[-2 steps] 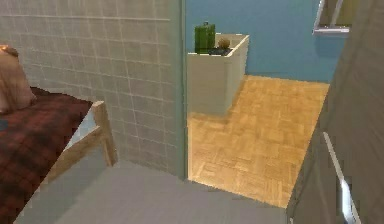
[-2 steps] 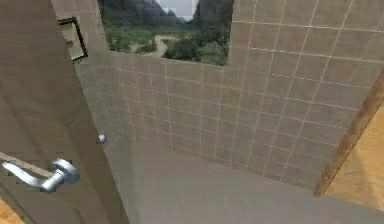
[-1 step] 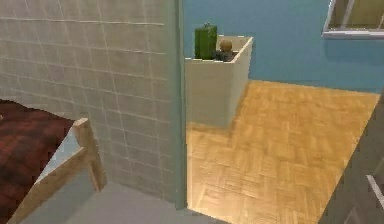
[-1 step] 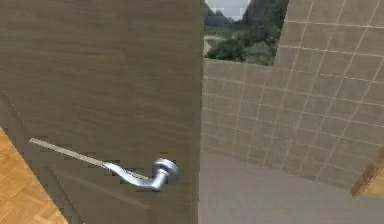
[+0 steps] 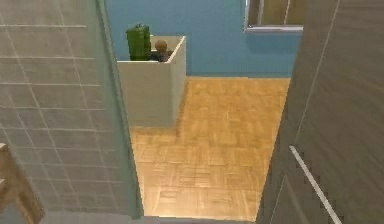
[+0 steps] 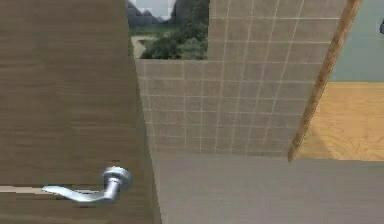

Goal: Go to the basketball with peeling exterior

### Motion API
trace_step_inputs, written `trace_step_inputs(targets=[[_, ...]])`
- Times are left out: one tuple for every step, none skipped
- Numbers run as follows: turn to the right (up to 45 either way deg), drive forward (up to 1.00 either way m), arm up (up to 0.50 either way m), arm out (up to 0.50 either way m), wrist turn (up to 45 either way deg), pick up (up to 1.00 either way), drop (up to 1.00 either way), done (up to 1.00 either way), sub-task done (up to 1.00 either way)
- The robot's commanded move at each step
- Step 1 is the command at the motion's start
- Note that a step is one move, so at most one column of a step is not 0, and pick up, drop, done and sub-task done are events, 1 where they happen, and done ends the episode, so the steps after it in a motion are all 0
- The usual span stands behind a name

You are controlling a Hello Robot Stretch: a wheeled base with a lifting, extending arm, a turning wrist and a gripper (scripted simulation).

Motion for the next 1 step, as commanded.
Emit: trace_step_inputs(targets=[[3.0, 0.00, 0.00, 0.00, 0.0, 0.00, 0.00, 0.00, 0.00]])
